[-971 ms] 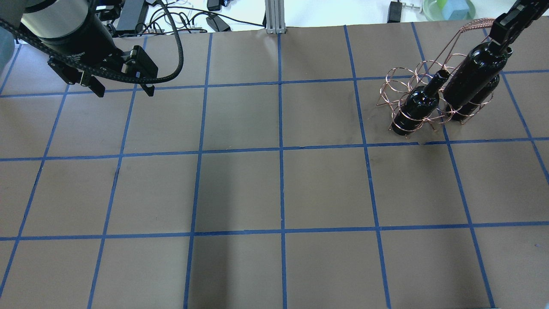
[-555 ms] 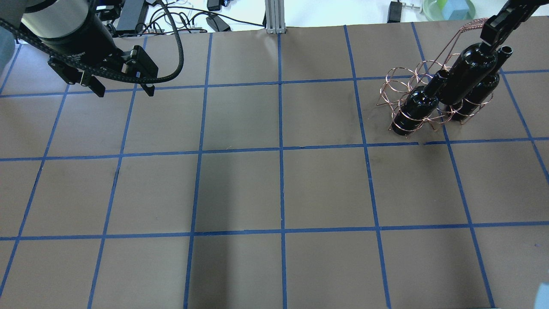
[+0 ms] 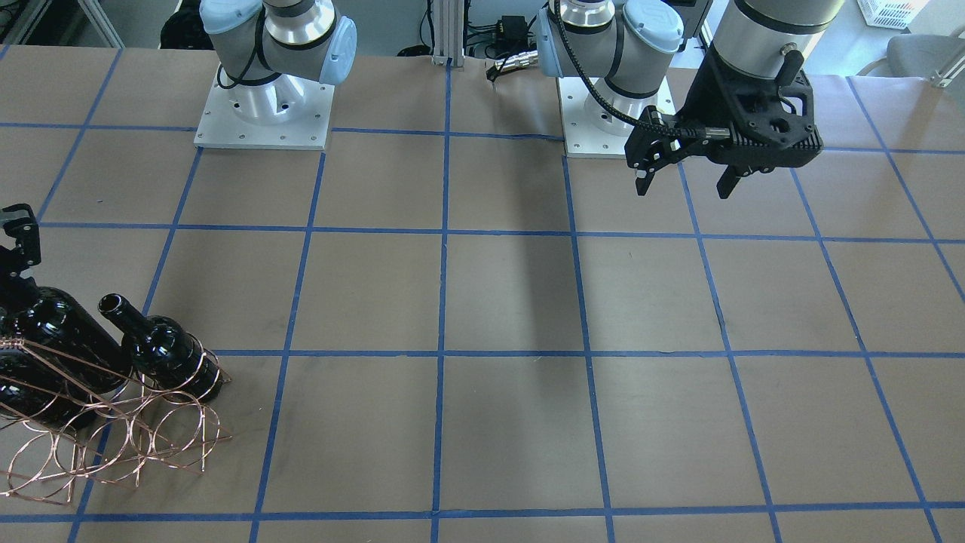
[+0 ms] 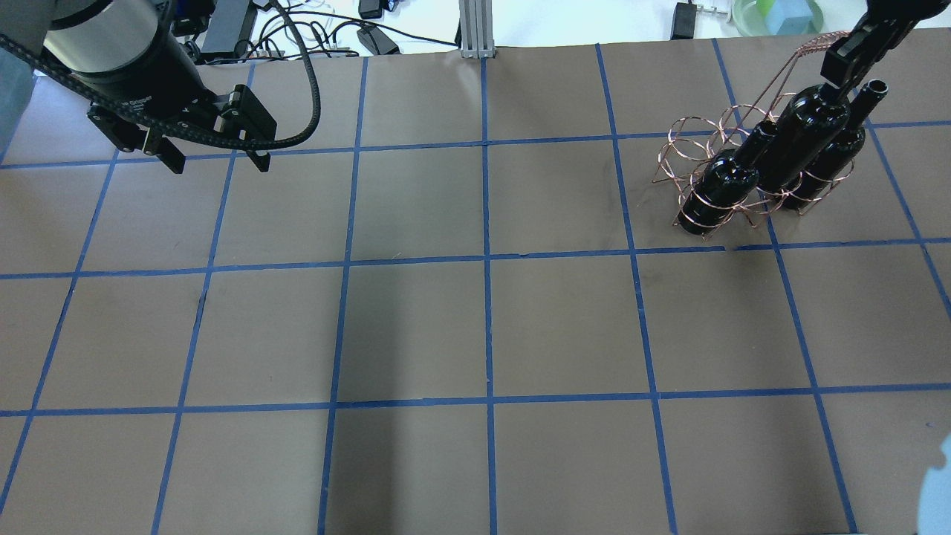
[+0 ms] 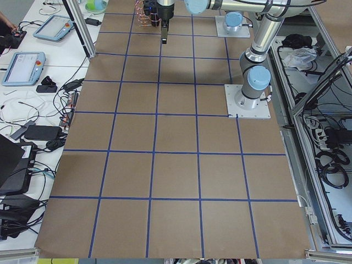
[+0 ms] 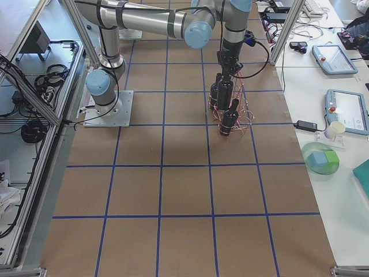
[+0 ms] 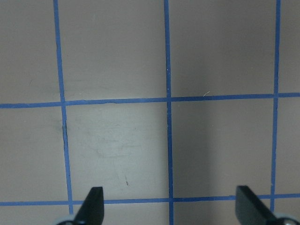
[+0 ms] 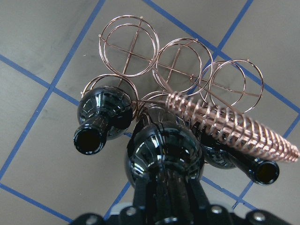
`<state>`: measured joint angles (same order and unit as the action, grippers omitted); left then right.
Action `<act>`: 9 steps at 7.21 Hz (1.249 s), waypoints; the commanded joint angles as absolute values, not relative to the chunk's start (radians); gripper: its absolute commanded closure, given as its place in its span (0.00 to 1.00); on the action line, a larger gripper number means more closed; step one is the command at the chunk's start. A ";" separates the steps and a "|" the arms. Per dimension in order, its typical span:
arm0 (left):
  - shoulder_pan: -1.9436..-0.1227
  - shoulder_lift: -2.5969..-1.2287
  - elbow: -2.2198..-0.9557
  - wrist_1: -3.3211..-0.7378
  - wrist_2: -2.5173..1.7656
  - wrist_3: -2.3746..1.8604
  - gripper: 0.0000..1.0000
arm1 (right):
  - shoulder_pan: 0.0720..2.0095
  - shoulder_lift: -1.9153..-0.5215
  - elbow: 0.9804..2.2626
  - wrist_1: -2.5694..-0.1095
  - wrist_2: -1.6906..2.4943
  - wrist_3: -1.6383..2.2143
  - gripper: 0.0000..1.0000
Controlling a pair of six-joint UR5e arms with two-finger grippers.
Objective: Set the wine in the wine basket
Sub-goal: 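Tilt and insert the bottle into an empty basket ring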
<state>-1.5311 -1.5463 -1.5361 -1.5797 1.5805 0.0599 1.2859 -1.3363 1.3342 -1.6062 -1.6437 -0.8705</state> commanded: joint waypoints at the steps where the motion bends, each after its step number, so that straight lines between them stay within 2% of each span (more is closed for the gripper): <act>1: -1.531 -1.546 -1.539 -1.580 1.580 0.060 0.00 | 1.287 -1.328 1.336 -1.597 -1.654 -0.882 1.00; 9: -1.529 -1.546 -1.539 -1.578 1.580 0.060 0.00 | 1.287 -1.258 1.335 -1.643 -1.652 -0.920 1.00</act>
